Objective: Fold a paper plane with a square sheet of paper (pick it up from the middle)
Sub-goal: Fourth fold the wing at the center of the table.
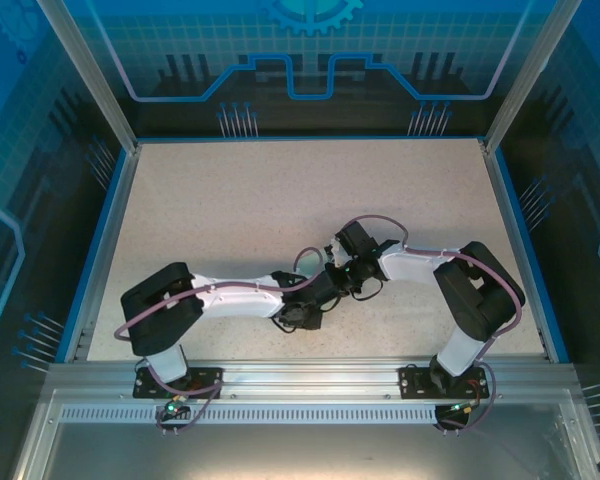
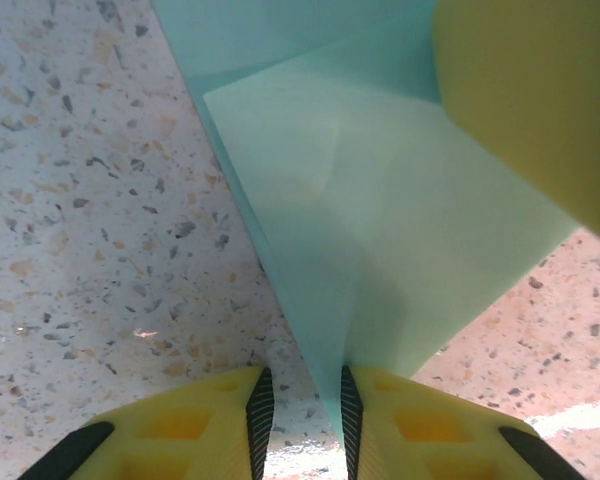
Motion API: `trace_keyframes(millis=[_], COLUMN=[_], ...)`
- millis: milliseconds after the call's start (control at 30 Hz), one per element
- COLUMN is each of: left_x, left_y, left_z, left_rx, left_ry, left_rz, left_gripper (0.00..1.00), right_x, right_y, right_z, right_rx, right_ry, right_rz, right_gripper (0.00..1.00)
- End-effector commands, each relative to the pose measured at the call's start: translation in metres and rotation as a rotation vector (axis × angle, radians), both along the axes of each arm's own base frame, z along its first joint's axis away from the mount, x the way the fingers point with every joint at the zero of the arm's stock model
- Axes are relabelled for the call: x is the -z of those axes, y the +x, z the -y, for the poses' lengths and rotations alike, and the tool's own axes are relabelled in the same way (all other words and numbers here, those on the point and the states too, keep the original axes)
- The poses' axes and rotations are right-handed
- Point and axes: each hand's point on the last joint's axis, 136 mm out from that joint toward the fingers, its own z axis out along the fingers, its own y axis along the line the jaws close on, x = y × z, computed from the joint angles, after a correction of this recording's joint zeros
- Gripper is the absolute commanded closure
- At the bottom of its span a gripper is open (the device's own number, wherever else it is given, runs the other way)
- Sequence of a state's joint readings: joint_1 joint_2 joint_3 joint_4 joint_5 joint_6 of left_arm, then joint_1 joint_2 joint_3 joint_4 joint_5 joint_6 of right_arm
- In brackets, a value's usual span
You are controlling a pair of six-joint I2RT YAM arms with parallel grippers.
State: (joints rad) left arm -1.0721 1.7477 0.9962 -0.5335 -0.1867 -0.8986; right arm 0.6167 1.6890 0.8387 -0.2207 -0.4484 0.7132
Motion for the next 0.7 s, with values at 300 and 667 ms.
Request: trace_keyframes(millis=[300, 667], left_x=[0.033, -0.052], left_y=[-0.014, 0.004], left_z=[-0.020, -0.012], left_rx=[0.025, -0.025], left_ry=[0.161, -0.152], left_rz=[-0.034, 0.188], left_gripper=[0.71, 0.61], right_x=[-0.005, -0.021], right_y=[0.002, 0.007], right_z=[-0.004, -0.001], right_rx=[0.001, 0.005], right_ry=[-0.003, 0.023], right_rz=[-0.005, 0.021], right_gripper=[0.80, 0.76])
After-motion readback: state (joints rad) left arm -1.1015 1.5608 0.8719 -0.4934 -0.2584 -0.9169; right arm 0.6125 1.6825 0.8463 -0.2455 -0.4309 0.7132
